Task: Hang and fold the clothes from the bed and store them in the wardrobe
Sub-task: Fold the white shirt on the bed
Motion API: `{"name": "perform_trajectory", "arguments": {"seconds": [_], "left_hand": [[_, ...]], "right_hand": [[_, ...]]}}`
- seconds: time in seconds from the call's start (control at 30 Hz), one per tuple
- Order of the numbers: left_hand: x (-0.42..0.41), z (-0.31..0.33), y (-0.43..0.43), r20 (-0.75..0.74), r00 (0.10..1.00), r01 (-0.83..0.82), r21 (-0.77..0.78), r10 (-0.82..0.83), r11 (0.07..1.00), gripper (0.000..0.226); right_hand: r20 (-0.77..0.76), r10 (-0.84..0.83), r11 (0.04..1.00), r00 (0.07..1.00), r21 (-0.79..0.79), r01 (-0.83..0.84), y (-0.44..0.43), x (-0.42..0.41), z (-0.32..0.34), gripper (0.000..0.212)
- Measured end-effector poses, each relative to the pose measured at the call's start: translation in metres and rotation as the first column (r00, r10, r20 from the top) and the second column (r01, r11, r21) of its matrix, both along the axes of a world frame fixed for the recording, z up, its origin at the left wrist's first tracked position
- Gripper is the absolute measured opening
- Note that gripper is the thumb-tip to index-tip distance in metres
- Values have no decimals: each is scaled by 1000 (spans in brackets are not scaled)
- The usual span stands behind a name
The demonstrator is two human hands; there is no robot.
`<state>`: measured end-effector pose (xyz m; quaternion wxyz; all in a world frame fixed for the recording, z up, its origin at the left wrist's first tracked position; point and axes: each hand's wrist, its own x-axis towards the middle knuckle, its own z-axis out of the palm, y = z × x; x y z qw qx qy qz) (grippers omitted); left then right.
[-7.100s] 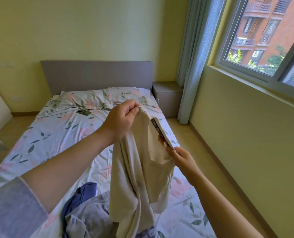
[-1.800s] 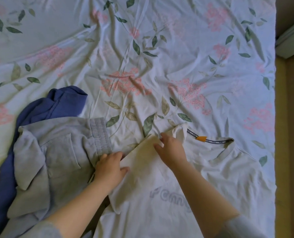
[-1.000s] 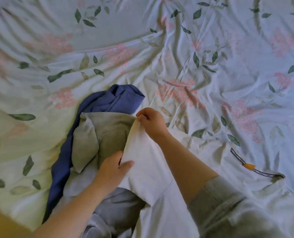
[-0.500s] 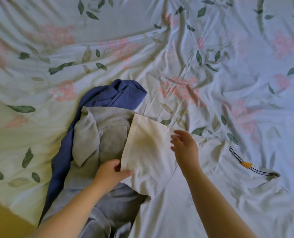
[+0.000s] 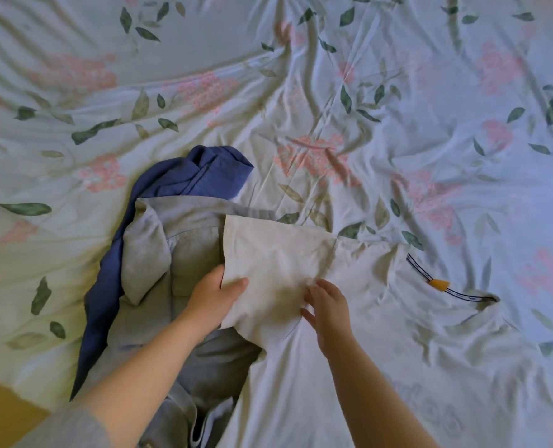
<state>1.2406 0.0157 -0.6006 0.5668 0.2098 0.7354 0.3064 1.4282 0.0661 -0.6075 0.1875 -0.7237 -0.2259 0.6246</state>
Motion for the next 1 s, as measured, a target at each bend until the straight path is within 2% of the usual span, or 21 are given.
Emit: {"name": "perform_trajectory", "arguments": {"seconds": [0.13,0.3,0.37,0.43,0.53,0.6,0.7,0.77,0.9,1.0], "left_hand": [[23,28,5,-63,992,114,154,-106,981,31],[66,50,13,-180,928,361,221,-325,906,52],[89,52,14,-280,848,507,179,-450,843,55],[114,50,15,-353,723,663,111,-594,741,56],[150,42,9,-266,568,812,25,-779,584,70],[164,32,0,-283,504,850,-5,-816,527,71],[160,15,-11,-471,533,799,7,-703,601,44],[149,7,-20,-533,540,775,13,-651,632,30],[126,-1,-34,-546,553,719,-69,-630,691,22],[117,-8,-42,-505,572,703,-105,-647,704,27]], "right_hand": [[-98,-159,987,982,-2,160,-4,28,20,26],[-111,-233,972,966,10,236,-14,76,46,26],[-91,-258,965,962,23,261,-19,99,54,25],[-69,-299,953,952,26,301,-26,123,58,23],[-24,-353,935,935,14,354,-38,157,55,27],[13,-363,932,932,-2,363,-47,174,47,32],[77,-313,949,946,-17,316,-54,188,33,33],[131,-240,970,962,-14,244,-54,188,24,35],[245,21,999,969,30,-29,-41,167,9,46],[291,114,985,950,89,-145,-21,146,-4,52]]}}
